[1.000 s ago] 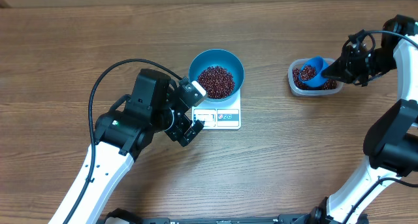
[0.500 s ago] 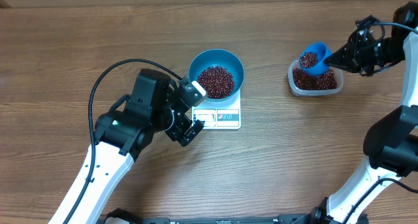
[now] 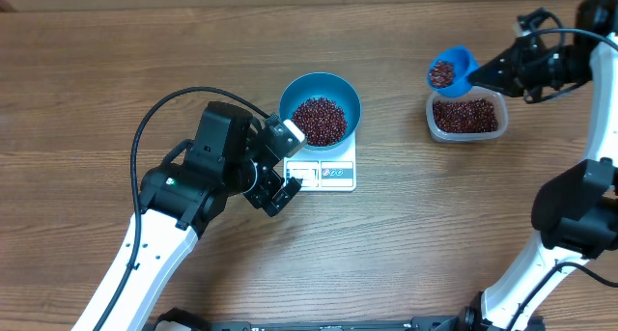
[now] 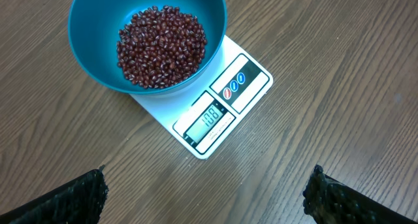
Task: Scoop item into bowl and weigh 150g on scale
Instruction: 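Lift the filled scoop out and carry it toward the teal bowl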
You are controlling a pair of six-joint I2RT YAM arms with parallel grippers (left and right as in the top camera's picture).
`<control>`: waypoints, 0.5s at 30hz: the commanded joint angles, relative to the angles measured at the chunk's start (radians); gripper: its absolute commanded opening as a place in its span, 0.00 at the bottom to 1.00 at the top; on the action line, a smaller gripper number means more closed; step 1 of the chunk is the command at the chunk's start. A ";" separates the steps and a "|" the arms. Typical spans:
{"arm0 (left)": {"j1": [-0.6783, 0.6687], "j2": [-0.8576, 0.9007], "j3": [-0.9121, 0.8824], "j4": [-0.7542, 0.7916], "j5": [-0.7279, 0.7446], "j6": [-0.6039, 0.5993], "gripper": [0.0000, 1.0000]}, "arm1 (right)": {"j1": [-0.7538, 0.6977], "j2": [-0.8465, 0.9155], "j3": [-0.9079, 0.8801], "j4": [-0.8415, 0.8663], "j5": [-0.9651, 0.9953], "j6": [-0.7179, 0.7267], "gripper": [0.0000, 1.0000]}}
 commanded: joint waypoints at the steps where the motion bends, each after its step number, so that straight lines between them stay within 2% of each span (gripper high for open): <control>1: 0.005 0.000 0.006 0.001 0.001 -0.006 0.99 | 0.049 -0.056 0.034 0.011 -0.048 -0.010 0.04; 15: 0.005 0.000 0.006 0.001 0.001 -0.006 1.00 | 0.285 -0.074 0.034 0.062 -0.047 -0.003 0.04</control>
